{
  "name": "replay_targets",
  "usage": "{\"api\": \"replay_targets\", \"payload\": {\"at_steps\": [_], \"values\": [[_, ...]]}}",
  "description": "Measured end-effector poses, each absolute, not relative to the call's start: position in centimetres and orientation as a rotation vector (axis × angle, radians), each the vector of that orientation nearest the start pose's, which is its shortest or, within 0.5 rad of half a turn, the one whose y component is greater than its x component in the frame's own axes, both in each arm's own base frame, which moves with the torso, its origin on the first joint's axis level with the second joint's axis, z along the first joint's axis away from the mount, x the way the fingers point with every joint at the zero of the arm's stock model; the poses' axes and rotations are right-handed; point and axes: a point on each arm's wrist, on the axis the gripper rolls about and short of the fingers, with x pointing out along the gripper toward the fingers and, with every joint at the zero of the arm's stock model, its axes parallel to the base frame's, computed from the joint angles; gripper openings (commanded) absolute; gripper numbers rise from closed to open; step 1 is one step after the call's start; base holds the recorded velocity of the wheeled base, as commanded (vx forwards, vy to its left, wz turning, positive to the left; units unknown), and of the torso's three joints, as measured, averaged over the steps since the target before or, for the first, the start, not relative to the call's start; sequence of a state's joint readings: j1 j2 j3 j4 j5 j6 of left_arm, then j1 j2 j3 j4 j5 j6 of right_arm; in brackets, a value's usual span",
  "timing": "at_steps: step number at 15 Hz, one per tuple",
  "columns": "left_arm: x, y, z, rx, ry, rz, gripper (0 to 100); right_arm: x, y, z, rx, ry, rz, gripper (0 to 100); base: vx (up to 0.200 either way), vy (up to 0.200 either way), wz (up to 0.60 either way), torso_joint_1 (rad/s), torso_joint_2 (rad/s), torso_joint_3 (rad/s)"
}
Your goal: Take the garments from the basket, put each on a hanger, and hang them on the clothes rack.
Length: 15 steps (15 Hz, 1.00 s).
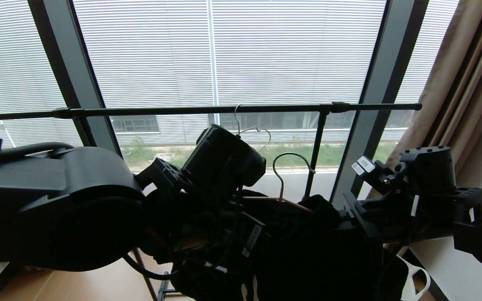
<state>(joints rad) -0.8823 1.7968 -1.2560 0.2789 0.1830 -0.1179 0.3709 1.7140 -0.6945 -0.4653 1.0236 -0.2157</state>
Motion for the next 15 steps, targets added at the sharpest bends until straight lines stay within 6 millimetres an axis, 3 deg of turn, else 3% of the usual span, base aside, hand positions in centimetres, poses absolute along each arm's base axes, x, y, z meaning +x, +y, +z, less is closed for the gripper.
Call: {"api": "replay_targets", "payload": {"at_steps": [7, 15], "values": [[21.1, -25.2, 19.3, 0.297, 0.728, -0.618, 100, 25.3, 11.7, 13.9, 0.015, 0.405, 1.400, 0, 0.000, 0.000, 0.00, 0.000, 0.00, 0.000], [19.3, -23.1, 20.9, 0.277, 0.697, -0.631, 100, 26.5, 10.0, 13.5, 0.074, 0.399, 1.426, 0, 0.000, 0.000, 0.00, 0.000, 0.00, 0.000]]}}
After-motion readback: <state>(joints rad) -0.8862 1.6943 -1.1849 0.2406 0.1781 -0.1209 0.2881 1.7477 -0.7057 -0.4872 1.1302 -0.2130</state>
